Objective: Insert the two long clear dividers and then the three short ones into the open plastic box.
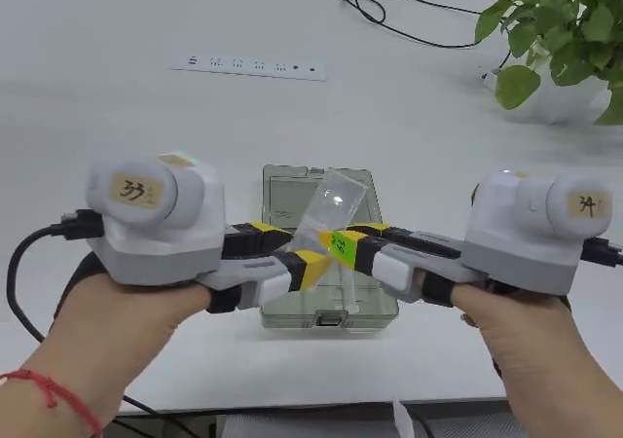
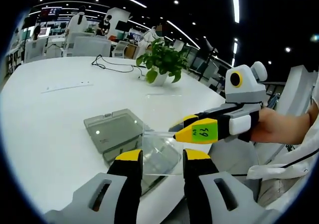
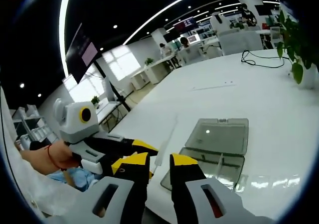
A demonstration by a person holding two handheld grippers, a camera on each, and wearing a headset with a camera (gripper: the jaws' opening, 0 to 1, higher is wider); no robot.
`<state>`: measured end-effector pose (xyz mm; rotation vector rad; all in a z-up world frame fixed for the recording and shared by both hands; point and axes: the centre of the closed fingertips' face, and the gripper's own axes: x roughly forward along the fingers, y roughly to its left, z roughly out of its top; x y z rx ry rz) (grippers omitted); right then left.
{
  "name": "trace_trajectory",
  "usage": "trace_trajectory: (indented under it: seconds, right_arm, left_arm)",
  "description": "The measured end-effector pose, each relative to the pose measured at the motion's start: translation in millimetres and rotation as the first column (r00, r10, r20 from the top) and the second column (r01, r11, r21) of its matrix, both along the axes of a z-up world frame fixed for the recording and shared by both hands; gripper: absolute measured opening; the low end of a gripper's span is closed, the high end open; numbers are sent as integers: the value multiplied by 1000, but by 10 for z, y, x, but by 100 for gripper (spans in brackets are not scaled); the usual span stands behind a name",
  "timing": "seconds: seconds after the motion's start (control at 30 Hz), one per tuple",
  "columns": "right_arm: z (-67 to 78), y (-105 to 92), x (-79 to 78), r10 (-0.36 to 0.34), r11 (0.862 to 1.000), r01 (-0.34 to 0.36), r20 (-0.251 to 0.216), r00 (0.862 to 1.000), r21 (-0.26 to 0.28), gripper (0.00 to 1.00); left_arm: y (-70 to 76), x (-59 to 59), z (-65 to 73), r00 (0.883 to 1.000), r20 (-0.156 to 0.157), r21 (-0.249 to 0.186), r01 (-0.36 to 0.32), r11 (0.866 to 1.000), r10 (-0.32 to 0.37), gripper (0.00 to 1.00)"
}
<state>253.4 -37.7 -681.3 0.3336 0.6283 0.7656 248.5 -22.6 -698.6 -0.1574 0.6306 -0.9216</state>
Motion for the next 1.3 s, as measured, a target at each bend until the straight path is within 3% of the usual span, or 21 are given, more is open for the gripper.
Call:
trace_trajectory:
  seconds: [0.17,0.23,0.7,0.87,1.3]
  right_arm:
    - [-5,8,12,-53,998,55,-51,997,42,8]
    - [-22,-5,29,-80,996,82,-56,995,28,6]
    - [-29,20,81,-63,998,64,-56,996,5,6]
    - [-14,63,78,-42,999,41,-57,997,-7,6]
    - [27,52,153,-35,999,34,-88,996,-8,7]
  left_arm:
    - [-4,15,4,1000,8,6,-1,1000,1,30]
    - [-20,17,-3,1000,5,8,0,1000,0,30]
    - [-36,-41,-28,1000,-14,-1,14,1000,-14,36]
    - [18,-55,-36,999,9,11,31,999,-31,35]
    - [264,-36,-87,997,64,42,46,998,-48,47]
